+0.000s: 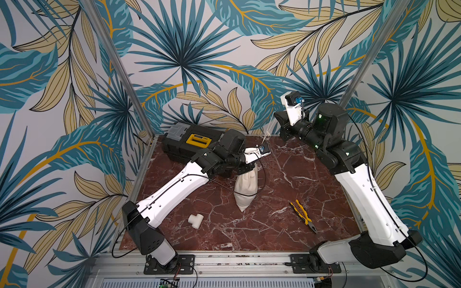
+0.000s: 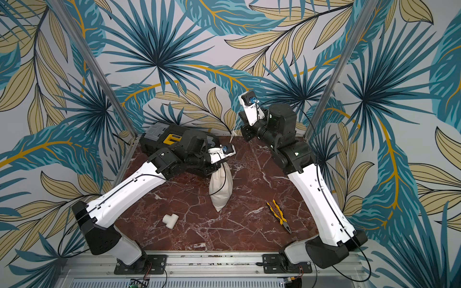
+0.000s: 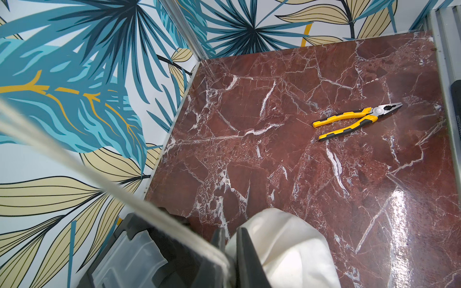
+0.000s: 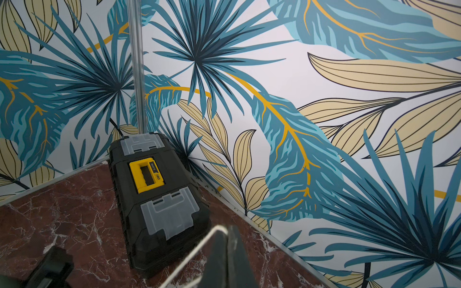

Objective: Close the soil bag
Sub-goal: Frap the soil bag at the center of the board.

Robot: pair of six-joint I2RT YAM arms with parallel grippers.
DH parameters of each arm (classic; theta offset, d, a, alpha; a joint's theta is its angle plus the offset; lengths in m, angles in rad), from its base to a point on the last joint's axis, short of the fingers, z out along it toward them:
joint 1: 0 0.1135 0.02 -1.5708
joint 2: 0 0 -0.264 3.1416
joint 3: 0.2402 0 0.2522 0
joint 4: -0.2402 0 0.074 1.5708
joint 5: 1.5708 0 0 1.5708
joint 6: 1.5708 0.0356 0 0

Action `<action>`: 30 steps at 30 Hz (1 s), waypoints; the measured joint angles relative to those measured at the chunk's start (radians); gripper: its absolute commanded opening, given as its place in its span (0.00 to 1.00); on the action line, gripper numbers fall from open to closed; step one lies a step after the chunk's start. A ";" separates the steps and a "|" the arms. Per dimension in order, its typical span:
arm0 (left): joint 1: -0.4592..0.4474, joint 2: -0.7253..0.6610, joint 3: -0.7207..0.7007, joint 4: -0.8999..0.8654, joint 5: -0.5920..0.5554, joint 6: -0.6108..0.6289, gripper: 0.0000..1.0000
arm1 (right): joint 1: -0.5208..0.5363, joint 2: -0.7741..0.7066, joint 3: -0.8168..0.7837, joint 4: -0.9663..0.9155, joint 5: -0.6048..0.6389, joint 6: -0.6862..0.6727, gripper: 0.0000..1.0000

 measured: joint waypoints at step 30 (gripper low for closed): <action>-0.035 0.015 0.046 -0.137 0.203 0.232 0.00 | -0.001 -0.191 -0.219 -0.018 0.069 0.196 0.00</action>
